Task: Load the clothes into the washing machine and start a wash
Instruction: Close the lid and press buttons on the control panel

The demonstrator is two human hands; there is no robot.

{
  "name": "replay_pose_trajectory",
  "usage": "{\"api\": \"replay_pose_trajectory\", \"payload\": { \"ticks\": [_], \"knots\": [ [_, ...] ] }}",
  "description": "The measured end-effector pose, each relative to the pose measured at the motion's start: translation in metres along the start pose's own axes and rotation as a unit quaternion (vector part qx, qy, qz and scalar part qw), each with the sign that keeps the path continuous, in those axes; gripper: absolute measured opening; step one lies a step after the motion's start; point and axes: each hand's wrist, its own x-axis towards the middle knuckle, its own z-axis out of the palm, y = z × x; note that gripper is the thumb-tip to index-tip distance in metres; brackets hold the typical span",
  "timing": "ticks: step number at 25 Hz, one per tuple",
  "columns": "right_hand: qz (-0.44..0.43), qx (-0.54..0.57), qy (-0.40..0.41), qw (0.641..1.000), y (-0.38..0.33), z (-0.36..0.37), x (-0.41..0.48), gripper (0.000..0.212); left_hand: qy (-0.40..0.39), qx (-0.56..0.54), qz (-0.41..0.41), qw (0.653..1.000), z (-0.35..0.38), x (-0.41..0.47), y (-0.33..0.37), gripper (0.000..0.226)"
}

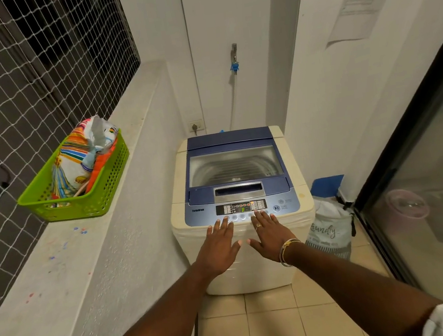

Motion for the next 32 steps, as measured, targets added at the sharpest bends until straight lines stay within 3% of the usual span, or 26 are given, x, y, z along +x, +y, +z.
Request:
{"api": "replay_pose_trajectory", "payload": {
  "ticks": [9,14,20,24,32],
  "knots": [
    [0.001,0.007,0.006,1.0,0.001,-0.001,0.003,0.077,-0.001,0.004,-0.002,1.0,-0.003,0.005,0.002,0.067],
    [-0.004,0.022,0.019,1.0,-0.005,-0.004,0.004,0.1,0.005,0.006,0.0,1.0,-0.006,0.008,0.007,0.069],
    [-0.01,0.01,0.016,1.0,-0.003,-0.003,0.004,0.103,-0.007,0.008,-0.008,1.0,-0.002,0.008,0.006,0.068],
    [-0.01,-0.016,0.003,1.0,0.0,-0.001,0.004,0.079,-0.01,0.006,-0.013,1.0,0.003,0.008,0.004,0.067],
    [-0.021,-0.018,-0.006,1.0,-0.002,-0.001,0.007,0.078,-0.017,-0.005,-0.019,1.0,0.006,0.011,0.005,0.067]
  ]
}}
